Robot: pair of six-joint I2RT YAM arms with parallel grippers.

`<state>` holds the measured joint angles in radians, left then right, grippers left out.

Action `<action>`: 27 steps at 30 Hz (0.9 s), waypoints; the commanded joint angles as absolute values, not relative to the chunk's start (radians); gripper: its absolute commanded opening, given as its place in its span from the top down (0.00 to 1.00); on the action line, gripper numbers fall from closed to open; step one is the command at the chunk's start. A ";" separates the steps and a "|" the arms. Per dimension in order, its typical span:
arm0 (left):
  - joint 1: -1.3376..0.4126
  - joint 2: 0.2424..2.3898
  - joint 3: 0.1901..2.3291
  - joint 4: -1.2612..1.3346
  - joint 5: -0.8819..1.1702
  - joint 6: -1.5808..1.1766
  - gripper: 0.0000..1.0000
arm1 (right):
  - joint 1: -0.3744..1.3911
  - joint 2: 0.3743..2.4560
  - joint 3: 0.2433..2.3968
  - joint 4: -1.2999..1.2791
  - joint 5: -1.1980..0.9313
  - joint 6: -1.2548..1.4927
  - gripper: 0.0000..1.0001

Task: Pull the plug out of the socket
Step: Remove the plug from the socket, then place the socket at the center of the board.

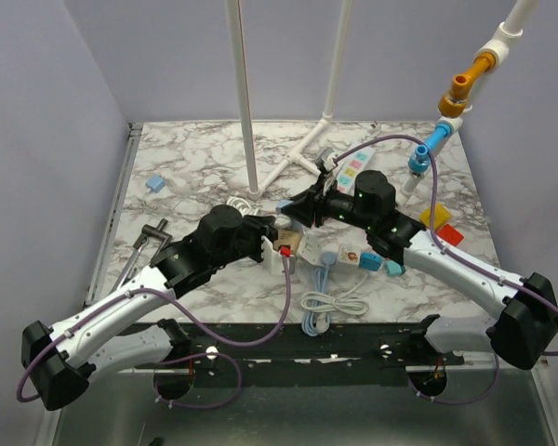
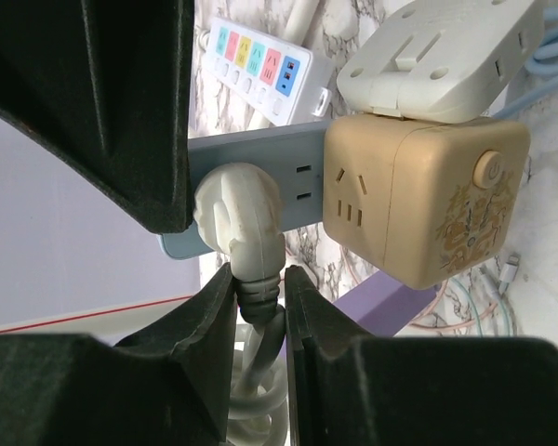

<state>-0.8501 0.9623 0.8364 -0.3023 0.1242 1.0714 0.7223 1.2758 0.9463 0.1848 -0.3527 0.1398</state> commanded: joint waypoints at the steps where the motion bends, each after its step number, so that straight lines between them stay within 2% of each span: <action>1: -0.851 0.868 0.815 -0.220 0.249 1.050 1.00 | 0.743 1.235 0.921 0.205 -0.228 0.102 0.99; 9: -0.856 0.746 0.624 0.021 0.163 1.078 1.00 | 0.743 1.246 0.910 0.205 -0.132 0.137 0.99; 18: -0.850 0.734 0.654 0.002 0.109 1.047 1.00 | 0.743 1.260 0.936 0.183 -0.115 0.128 0.99; 22: -0.714 0.754 0.743 -0.085 0.077 0.886 1.00 | 0.743 1.237 0.942 0.165 -0.161 0.127 0.99; 27: -0.427 0.810 0.879 -0.200 0.112 0.669 1.00 | 0.744 1.189 0.926 0.158 -0.199 0.142 0.99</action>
